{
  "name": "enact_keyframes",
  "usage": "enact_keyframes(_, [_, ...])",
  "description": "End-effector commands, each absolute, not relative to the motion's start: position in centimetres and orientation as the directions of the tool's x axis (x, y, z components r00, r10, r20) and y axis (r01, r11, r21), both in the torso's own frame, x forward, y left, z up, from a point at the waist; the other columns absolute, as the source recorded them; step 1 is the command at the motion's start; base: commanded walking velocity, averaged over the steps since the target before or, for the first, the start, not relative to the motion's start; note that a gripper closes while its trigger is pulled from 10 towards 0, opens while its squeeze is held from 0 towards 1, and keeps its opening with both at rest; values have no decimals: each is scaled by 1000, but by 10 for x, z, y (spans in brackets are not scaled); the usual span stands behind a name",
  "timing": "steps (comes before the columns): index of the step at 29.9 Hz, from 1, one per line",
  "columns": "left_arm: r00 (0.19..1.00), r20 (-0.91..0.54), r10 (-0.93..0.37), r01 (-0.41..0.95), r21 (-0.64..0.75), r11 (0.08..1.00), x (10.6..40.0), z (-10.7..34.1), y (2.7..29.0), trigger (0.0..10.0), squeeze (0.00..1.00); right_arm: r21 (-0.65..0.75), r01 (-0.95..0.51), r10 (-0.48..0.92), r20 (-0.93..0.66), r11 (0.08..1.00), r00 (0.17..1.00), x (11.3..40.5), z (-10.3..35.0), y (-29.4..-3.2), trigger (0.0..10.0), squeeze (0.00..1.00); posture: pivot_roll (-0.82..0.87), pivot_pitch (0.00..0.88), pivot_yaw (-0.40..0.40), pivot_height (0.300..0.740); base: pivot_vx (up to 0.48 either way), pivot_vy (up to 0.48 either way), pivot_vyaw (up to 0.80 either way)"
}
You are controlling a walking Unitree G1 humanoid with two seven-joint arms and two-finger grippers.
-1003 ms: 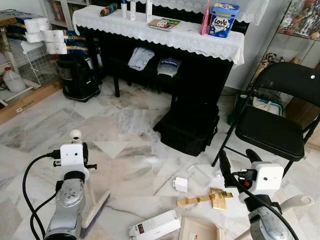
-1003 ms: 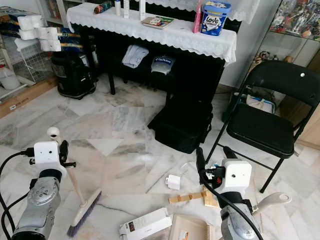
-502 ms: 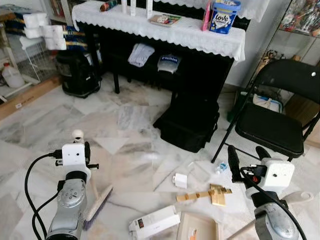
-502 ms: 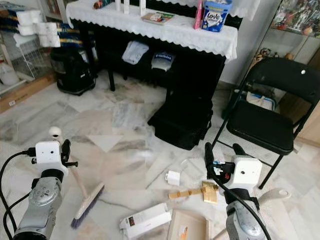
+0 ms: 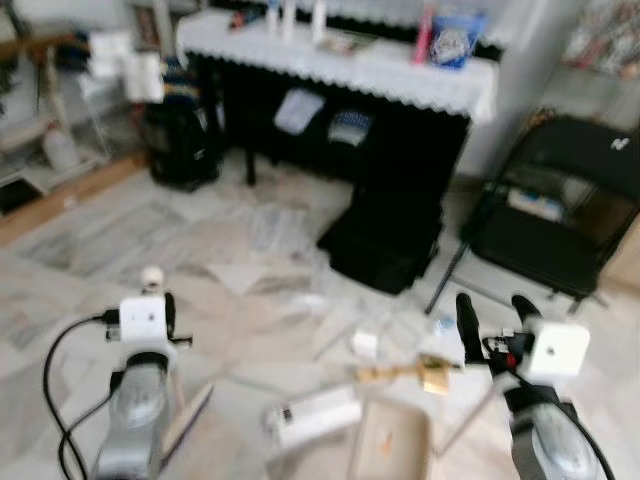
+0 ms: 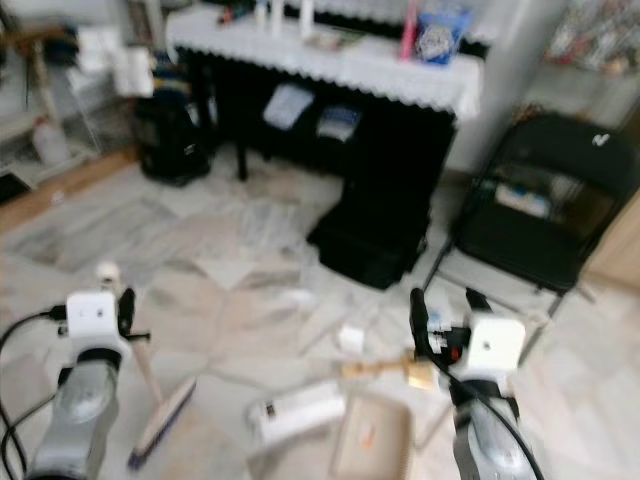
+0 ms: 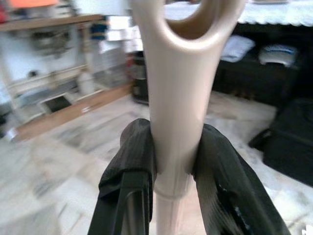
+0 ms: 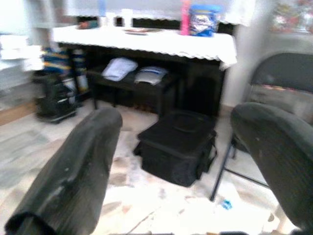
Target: Sweep floor
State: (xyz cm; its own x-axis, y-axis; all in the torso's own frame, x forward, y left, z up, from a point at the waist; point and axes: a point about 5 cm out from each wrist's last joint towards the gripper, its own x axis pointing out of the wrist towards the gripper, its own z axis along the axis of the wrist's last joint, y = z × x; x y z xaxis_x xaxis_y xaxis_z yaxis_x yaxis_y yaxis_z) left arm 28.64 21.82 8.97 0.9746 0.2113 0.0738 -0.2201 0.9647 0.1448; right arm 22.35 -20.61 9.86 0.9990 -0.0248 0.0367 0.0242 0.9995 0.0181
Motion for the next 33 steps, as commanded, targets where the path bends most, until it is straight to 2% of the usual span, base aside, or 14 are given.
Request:
enact_keyframes(1, [972,98,215,-228,152,962,286,94,219,10000,0,19,14,-15,46,1000,999,228,102,-205,10000,0,-75,5,-82,740,0,0,0])
enact_keyframes(6, [972,97,213,-227,172,959,287,95,219,10000,0,21,18,-19,46,1000,999,229,102,-205,10000,0,-73,6,-82,740,0,-103,0])
enact_keyframes(21, [972,97,213,-228,182,957,289,96,220,10000,0,26,32,-33,43,999,999,230,101,-205,10000,0,-72,8,-74,740,0,-319,0])
enact_keyframes(33, [975,86,206,-219,175,960,290,94,217,10000,0,31,21,-22,10,999,1000,235,97,-204,10000,0,-73,8,-74,740,0,0,0])
